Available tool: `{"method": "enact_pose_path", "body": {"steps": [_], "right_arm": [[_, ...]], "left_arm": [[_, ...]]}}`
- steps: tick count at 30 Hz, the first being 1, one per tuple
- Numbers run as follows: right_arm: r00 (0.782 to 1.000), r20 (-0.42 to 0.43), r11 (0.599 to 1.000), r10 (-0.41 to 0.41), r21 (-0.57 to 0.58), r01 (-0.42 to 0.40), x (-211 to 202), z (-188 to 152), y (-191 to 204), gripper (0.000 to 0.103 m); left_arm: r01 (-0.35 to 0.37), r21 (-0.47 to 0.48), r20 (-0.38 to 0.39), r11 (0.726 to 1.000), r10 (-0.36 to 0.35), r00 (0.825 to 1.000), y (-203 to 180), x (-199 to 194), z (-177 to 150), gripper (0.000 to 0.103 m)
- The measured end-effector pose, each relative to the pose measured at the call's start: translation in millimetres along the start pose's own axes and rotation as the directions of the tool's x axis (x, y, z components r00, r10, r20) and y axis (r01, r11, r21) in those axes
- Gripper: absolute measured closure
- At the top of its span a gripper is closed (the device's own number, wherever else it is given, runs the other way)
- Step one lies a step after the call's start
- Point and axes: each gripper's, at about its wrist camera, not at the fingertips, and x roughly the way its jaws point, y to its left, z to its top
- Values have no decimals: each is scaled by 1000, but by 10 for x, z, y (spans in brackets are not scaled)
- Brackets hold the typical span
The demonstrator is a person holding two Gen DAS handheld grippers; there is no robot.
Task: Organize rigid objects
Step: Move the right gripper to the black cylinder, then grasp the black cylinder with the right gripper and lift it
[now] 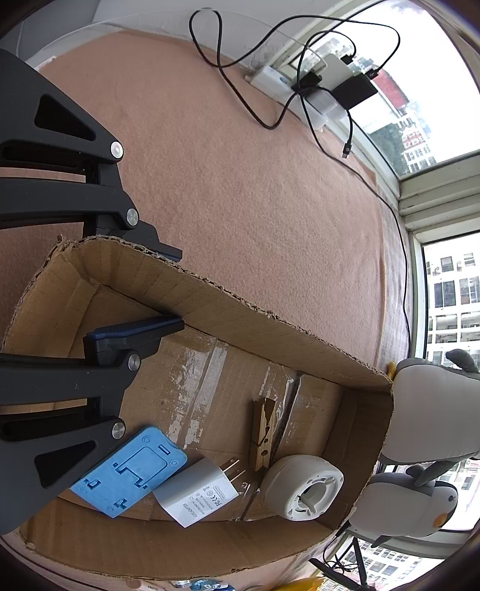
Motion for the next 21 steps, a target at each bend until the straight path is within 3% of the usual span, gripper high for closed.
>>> {"method": "enact_pose_path", "body": {"steps": [10, 21], "right_arm": [[997, -42, 997, -64, -43, 62, 143, 22, 38, 88], [998, 2, 997, -66, -37, 66, -24, -75, 39, 88]], "left_arm": [[0, 0, 1, 1000, 0, 1000, -1, 0, 1, 76], [1, 0, 1, 1000, -1, 1000, 0, 0, 1, 76]]}}
